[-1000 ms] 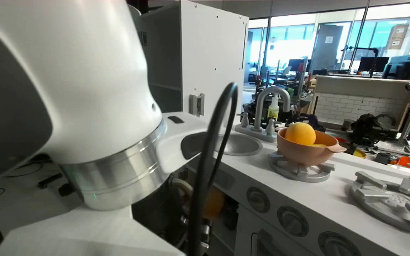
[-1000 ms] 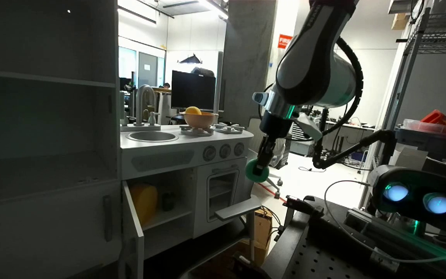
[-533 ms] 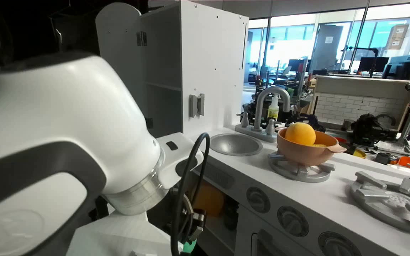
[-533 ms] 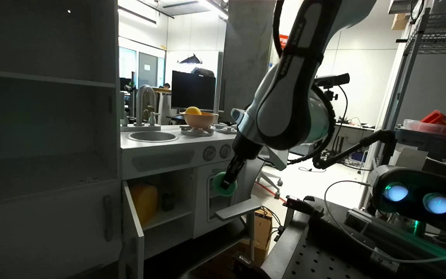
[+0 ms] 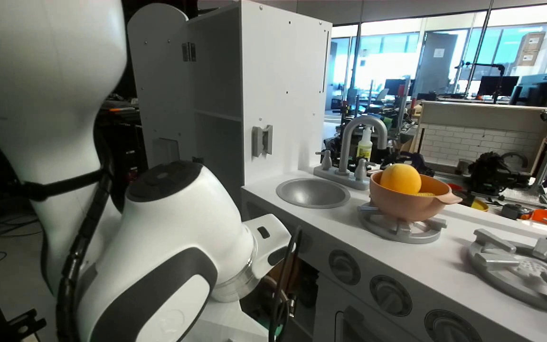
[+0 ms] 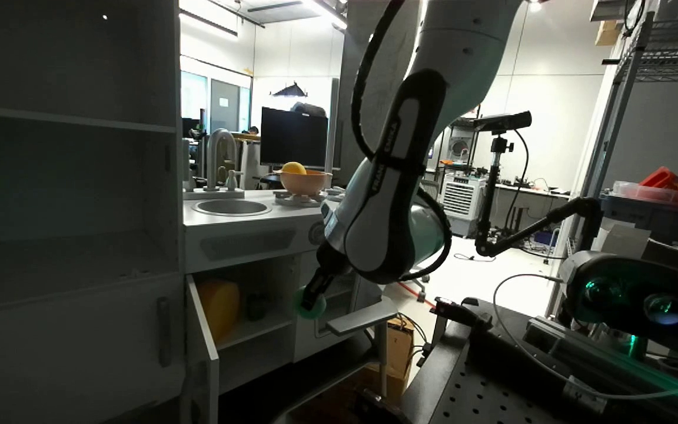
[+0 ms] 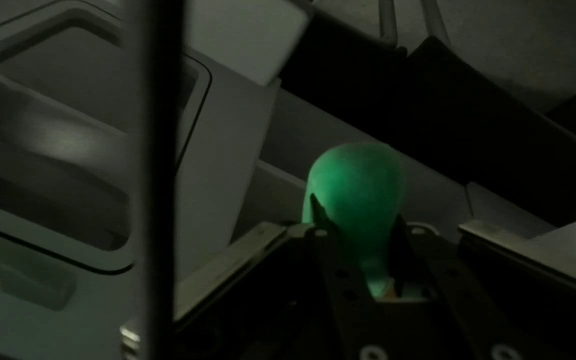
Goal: Put the green pepper and green plushy in the open cabinet
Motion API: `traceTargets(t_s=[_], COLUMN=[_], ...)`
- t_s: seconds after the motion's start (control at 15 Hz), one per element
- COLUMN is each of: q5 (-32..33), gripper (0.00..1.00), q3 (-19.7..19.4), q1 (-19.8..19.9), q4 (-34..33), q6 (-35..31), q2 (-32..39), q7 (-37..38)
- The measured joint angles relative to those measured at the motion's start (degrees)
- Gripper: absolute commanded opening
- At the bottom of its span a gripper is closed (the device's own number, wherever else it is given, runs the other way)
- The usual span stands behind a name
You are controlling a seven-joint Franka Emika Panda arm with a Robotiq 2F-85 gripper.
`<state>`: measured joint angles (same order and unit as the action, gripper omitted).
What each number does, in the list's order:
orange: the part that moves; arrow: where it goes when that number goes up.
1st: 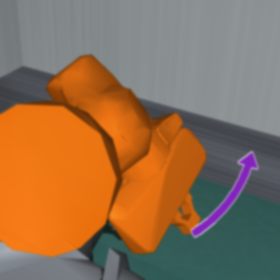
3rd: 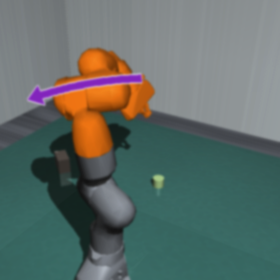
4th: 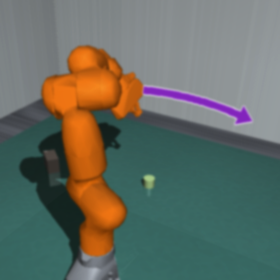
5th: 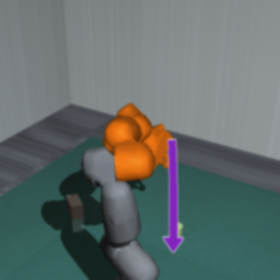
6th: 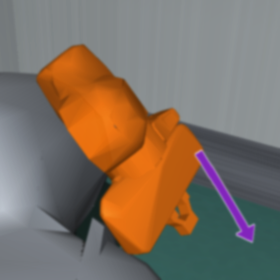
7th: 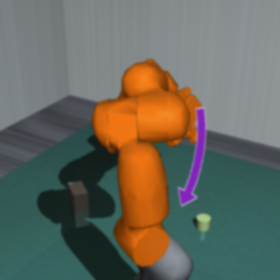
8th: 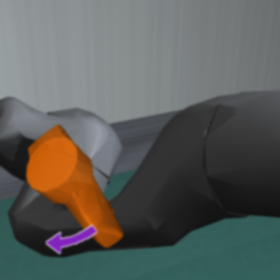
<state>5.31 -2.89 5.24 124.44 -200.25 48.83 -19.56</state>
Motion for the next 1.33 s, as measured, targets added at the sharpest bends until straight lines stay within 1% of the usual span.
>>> traceTargets(t_s=[0.2, 0.4, 0.73, 1.0, 1.33], q5=[-0.02, -0.03, -0.04, -0.04, -0.01], gripper=[0.06, 0.06, 0.06, 0.06, 0.06], q3=[-0.32, -1.49, -2.95, -3.11, -2.96], q1=[-1.42, -2.61, -2.77, -2.82, -2.96], q4=[-6.7, -12.43, -19.91, -23.21, -23.5], q6=[-0.01, -0.13, -2.37, -3.74, -4.03], q2=[4.98, 9.65, 17.2, 20.97, 20.92], q7=[2.66, 4.41, 5.68, 5.83, 6.48])
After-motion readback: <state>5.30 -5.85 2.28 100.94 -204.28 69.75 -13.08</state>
